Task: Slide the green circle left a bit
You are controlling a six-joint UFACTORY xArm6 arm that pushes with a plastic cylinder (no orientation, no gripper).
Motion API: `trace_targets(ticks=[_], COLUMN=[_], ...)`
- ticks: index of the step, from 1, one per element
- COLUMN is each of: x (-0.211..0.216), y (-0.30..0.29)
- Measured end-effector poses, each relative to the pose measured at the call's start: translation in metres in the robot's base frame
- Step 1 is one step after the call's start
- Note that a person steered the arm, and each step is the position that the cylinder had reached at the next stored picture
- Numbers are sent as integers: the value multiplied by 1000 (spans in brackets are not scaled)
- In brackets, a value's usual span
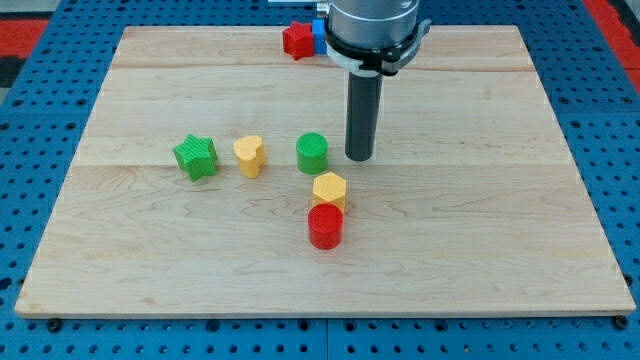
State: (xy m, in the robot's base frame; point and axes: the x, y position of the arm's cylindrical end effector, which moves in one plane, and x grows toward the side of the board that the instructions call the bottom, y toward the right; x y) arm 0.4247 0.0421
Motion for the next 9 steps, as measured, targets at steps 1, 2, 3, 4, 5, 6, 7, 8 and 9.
trace_targets(ticks=[1,2,3,4,5,6,7,8,9], x=[-6,-3,1,1,1,1,1,2,2], y=[-3,-7,-11,-17,-19,-24,-30,-32,-35])
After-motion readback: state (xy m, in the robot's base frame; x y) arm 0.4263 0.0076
